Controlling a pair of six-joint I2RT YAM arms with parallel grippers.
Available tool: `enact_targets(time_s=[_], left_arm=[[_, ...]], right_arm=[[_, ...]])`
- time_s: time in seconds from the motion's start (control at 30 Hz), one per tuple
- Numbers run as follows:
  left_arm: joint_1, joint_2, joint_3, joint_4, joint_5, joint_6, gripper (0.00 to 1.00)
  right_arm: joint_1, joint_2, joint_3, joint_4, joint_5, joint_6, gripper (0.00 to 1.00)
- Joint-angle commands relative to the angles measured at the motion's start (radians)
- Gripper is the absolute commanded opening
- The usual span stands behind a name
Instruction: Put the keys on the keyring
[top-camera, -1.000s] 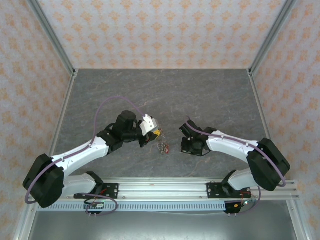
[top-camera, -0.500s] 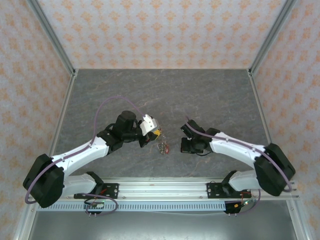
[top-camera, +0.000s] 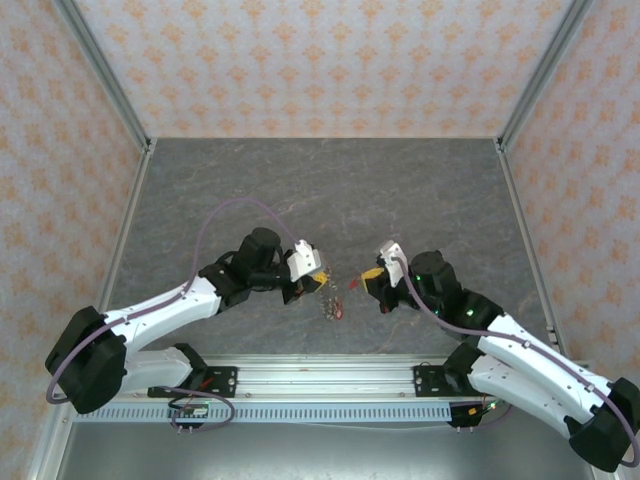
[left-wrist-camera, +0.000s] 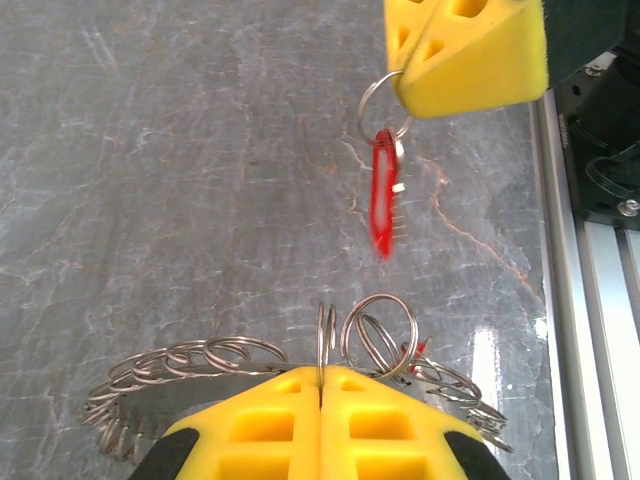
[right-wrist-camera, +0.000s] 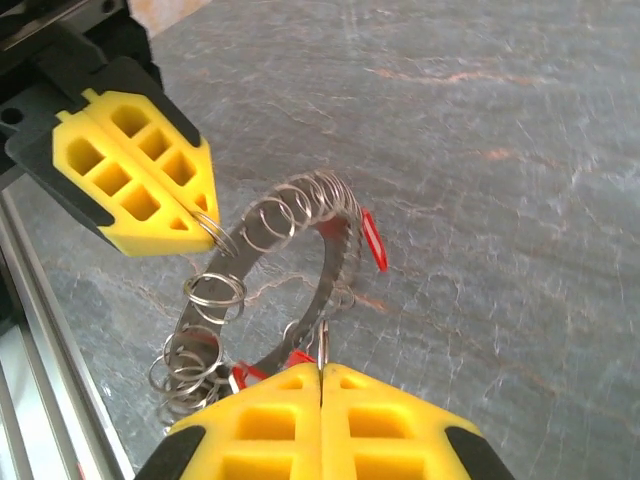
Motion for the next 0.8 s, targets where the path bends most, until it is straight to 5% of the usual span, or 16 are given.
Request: enact_targets(time_s=[0.0, 0.37, 0.77], left_arm=[[-0.017, 0.004, 0.043, 0.008, 0.017, 0.023, 0.0], [-0.034, 0.014, 0.045, 0.027, 0.011, 0.006, 0.0], [-0.035, 0.036, 0.053, 0.04, -0.011, -0.033, 0.0]], right_arm=[[0.005, 0.009, -0.002, 0.078, -0.042, -0.173, 0.0], [0.006, 0.095, 0.019, 0.145, -0.117, -0.378, 0.0], [0.01, 0.157, -0.005, 0.269, -0.24, -0.332, 0.0]])
